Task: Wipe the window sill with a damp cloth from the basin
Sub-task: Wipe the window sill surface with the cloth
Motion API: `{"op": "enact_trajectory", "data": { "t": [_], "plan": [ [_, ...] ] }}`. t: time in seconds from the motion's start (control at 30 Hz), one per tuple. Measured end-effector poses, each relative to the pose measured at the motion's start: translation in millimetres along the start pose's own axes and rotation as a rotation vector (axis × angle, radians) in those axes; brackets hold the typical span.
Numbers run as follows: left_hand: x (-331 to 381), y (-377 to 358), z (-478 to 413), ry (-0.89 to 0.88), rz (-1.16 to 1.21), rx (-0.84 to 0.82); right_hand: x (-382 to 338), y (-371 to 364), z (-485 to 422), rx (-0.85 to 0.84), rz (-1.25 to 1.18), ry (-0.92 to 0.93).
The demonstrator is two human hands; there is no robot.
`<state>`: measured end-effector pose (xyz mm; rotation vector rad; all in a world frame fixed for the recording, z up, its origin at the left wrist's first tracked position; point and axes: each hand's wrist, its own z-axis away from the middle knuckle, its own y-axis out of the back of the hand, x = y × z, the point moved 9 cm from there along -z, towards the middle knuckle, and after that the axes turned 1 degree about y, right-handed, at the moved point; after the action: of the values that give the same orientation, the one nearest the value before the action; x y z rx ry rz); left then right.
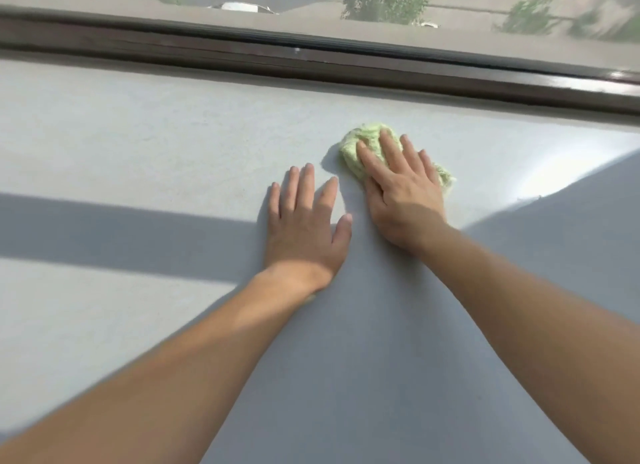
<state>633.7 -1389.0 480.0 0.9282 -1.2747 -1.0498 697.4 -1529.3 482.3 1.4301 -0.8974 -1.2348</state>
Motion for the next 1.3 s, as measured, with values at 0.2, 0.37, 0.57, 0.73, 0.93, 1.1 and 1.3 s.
{"op": "enact_trajectory", "data": {
  "t": [0.2, 0.37, 0.57, 0.73, 0.93, 1.1, 1.3],
  "plan": [
    [8, -5, 9, -0.042, -0.137, -0.001, 48, 23, -50, 0.007, -0.028, -0.041],
    [13, -6, 13, -0.037, -0.18, -0.013, 2, 11, -51, 0.053, -0.012, -0.021],
    [17, -8, 21, -0.039, -0.191, -0.039, 81, 32, -33, 0.029, -0.015, 0.022],
    [19, -12, 25, -0.027, -0.199, -0.053, 149, 51, -5, 0.12, -0.065, -0.371],
    [21, -11, 29, -0.031, -0.184, -0.02, 91, 31, 29, 0.014, 0.002, 0.028],
    [26, -12, 25, -0.023, -0.199, -0.012, 156, 50, 17, 0.098, -0.06, -0.375],
    [31, -10, 20, -0.026, -0.197, 0.0, 88, 35, 84, 0.002, 0.014, 0.139]
  ]
}}
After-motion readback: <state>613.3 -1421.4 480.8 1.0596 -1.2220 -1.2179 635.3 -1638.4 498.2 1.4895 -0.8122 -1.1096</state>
